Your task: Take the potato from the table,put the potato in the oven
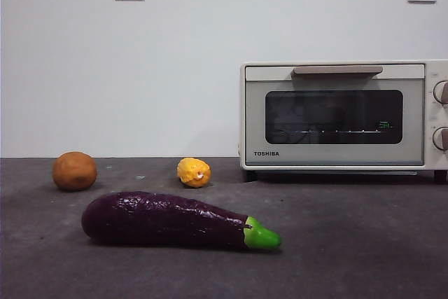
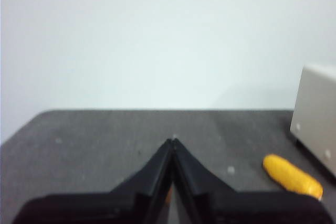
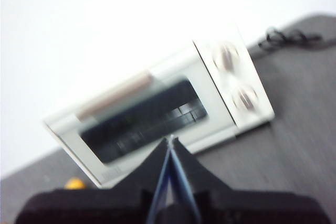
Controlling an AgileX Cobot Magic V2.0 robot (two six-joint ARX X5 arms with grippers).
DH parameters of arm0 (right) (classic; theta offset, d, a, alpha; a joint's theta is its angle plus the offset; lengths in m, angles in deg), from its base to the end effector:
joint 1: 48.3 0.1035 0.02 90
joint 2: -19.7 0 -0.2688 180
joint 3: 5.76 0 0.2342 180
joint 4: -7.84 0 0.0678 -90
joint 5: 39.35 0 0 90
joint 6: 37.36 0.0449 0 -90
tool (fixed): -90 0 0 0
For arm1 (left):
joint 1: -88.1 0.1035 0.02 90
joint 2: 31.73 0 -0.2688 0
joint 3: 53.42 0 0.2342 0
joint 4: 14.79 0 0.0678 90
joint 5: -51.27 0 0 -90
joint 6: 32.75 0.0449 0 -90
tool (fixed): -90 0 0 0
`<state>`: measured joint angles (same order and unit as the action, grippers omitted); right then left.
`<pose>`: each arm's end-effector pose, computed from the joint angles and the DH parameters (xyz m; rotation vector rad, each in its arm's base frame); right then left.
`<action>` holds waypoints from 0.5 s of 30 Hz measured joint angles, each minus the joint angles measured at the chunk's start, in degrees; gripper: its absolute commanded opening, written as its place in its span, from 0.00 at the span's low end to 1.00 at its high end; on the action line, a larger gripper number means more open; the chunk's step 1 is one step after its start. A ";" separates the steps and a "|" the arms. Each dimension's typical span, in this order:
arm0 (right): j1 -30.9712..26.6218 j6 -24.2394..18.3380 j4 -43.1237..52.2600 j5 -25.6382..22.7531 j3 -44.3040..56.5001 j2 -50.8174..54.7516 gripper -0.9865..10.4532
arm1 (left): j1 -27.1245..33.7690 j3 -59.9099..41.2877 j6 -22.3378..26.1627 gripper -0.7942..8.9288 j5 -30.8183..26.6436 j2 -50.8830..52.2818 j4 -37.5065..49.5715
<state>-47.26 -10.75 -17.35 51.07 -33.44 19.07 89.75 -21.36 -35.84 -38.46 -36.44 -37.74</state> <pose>0.0724 0.0016 0.2166 0.4645 -0.0260 0.0326 0.0725 0.0019 0.2418 -0.0526 -0.0774 0.0220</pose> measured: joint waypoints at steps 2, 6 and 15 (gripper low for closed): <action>0.00 0.20 0.00 0.00 -2.67 0.02 0.08 | 0.00 2.47 -0.48 0.08 -0.02 -1.68 0.48; 0.00 0.22 -0.37 -0.02 -8.33 -0.31 0.08 | 0.00 6.99 -3.69 0.08 0.42 -6.43 3.43; 0.00 -0.63 -9.81 0.07 -20.87 -8.28 0.09 | 0.00 15.32 -12.66 0.08 12.28 -21.42 7.80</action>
<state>-47.26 -11.38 -27.16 51.14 -54.32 10.79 89.75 -6.04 -48.50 -26.17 -57.86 -29.93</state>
